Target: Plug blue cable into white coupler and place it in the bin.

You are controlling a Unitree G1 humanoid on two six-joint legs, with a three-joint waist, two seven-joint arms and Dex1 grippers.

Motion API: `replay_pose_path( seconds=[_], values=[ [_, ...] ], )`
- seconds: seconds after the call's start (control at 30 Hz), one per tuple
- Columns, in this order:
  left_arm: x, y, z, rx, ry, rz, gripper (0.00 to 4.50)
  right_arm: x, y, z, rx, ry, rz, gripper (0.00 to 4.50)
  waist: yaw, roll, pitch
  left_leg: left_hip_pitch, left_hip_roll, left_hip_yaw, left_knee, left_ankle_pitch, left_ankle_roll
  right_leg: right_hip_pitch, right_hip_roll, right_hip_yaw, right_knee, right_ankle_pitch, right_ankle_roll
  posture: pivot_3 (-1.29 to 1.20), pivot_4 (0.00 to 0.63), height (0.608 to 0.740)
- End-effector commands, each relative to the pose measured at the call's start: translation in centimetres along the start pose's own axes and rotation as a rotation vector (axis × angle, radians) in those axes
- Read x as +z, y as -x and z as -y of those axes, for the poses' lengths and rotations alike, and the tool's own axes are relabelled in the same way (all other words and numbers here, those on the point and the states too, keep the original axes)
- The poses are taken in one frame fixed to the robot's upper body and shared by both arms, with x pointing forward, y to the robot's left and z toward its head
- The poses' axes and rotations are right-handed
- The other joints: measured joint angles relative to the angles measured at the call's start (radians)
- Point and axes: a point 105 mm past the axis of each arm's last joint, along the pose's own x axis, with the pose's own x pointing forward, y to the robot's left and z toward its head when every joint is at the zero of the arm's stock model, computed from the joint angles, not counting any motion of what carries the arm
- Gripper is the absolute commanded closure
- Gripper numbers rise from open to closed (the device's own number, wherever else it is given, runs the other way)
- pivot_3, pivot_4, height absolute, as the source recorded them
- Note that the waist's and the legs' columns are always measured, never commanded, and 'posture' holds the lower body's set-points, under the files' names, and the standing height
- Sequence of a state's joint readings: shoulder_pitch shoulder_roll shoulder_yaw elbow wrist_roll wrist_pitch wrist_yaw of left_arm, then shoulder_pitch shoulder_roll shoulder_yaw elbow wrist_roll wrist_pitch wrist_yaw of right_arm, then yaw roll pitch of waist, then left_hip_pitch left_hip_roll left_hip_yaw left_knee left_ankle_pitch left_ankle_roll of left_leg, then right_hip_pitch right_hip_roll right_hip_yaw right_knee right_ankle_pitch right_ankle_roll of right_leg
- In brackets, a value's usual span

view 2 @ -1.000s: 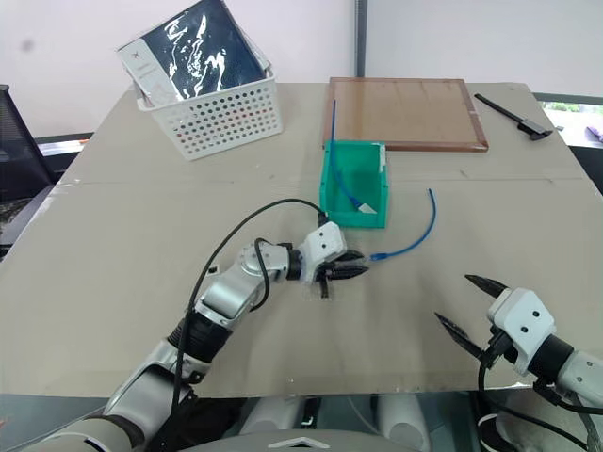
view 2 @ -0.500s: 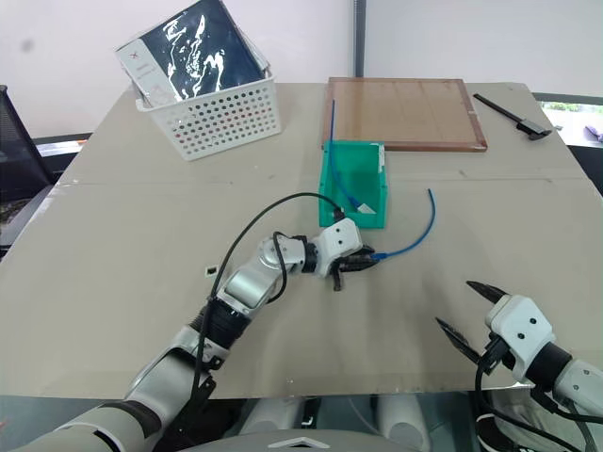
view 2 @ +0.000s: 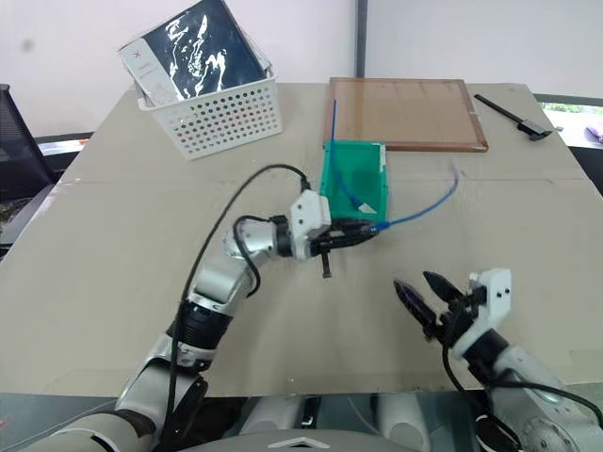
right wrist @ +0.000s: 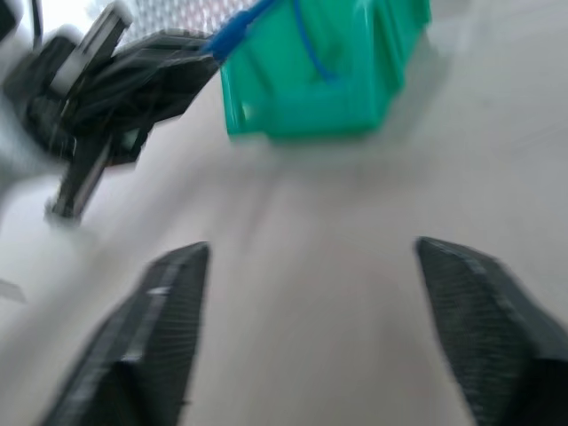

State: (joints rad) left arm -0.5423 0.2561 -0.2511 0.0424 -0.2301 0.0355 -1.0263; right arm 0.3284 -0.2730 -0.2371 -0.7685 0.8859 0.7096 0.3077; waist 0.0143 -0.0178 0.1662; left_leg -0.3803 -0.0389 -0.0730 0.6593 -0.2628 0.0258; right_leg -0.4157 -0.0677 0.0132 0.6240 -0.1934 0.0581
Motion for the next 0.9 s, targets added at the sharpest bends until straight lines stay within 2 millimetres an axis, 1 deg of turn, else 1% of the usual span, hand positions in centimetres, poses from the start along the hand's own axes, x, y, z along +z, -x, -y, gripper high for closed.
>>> replay_pose_path(
  seconds=[0.03, 0.2, 0.33, 0.5, 0.73, 0.77, 0.8, 0.83, 0.9],
  values=[
    [2.8, 0.4, -0.3, 0.031, -0.146, 0.102, 4.5, 1.9, -1.1, -2.4, 0.069, -0.098, 0.095, 2.12, 0.0, 0.0, 0.0, 0.0, 0.0, 0.0, 0.0, 0.0, 0.0, 0.0, 0.0, 0.0, 0.0, 0.0, 0.0, 0.0, 0.15, 0.74],
    [3.1, 1.2, -0.6, 0.088, -0.277, 0.12, 4.5, 4.4, -2.4, -3.8, 0.145, -0.202, 0.2, 2.12, -0.002, 0.0, 0.0, 0.0, -0.001, 0.0, 0.0, 0.0, 0.0, 0.0, 0.001, 0.0, 0.0, 0.0, 0.0, 0.0, 0.15, 0.74],
    [3.0, 1.4, -0.6, 0.105, -0.307, 0.124, 4.5, 5.7, -3.3, -4.5, 0.202, -0.229, 0.228, 2.12, -0.003, 0.0, 0.0, 0.0, -0.001, 0.0, 0.0, 0.0, 0.0, 0.0, 0.002, 0.0, 0.001, 0.0, 0.0, 0.0, 0.15, 0.74],
    [3.0, 1.5, -0.5, 0.097, -0.328, 0.122, 4.5, 6.1, -4.4, -4.9, 0.237, -0.215, 0.215, 2.12, -0.004, 0.0, 0.0, 0.0, -0.001, 0.0, 0.0, 0.0, 0.0, 0.0, 0.002, 0.0, 0.001, 0.0, 0.0, 0.0, 0.15, 0.74],
    [3.1, 1.4, -0.3, 0.09, -0.334, 0.126, 4.5, 6.0, -5.7, -5.7, 0.275, -0.219, 0.209, 2.12, -0.01, 0.0, 0.0, 0.0, 0.0, 0.0, 0.0, 0.0, 0.0, 0.0, 0.003, 0.0, 0.001, 0.0, 0.0, 0.0, 0.15, 0.74],
    [3.1, 1.4, -0.3, 0.089, -0.334, 0.126, 4.5, 6.0, -5.7, -5.7, 0.276, -0.218, 0.209, 2.55, -0.011, 0.0, 0.0, 0.0, 0.0, 0.0, 0.0, 0.0, 0.0, 0.0, 0.003, 0.001, 0.001, 0.0, 0.0, 0.0, 0.15, 0.74],
    [3.1, 1.4, -0.3, 0.088, -0.334, 0.126, 4.5, 6.0, -5.8, -5.7, 0.277, -0.215, 0.209, 2.68, -0.012, 0.0, 0.0, 0.0, 0.0, 0.0, 0.0, 0.0, 0.0, 0.0, 0.003, 0.001, 0.001, 0.0, 0.0, 0.0, 0.15, 0.74],
    [3.1, 1.4, -0.3, 0.088, -0.333, 0.126, 4.5, 6.0, -5.8, -5.7, 0.277, -0.212, 0.21, 2.96, -0.013, 0.0, 0.0, 0.0, 0.0, 0.0, 0.0, 0.0, 0.0, 0.0, 0.003, 0.001, 0.001, 0.0, 0.0, 0.0, 0.15, 0.74],
    [3.1, 1.4, -0.2, 0.087, -0.332, 0.126, 4.5, 6.1, -5.8, -5.7, 0.279, -0.21, 0.213, 3.88, -0.016, 0.0, 0.0, 0.0, 0.0, 0.0, 0.0, 0.0, 0.0, 0.0, 0.003, 0.001, 0.001, 0.0, 0.0, 0.0, 0.15, 0.74]
  ],
)
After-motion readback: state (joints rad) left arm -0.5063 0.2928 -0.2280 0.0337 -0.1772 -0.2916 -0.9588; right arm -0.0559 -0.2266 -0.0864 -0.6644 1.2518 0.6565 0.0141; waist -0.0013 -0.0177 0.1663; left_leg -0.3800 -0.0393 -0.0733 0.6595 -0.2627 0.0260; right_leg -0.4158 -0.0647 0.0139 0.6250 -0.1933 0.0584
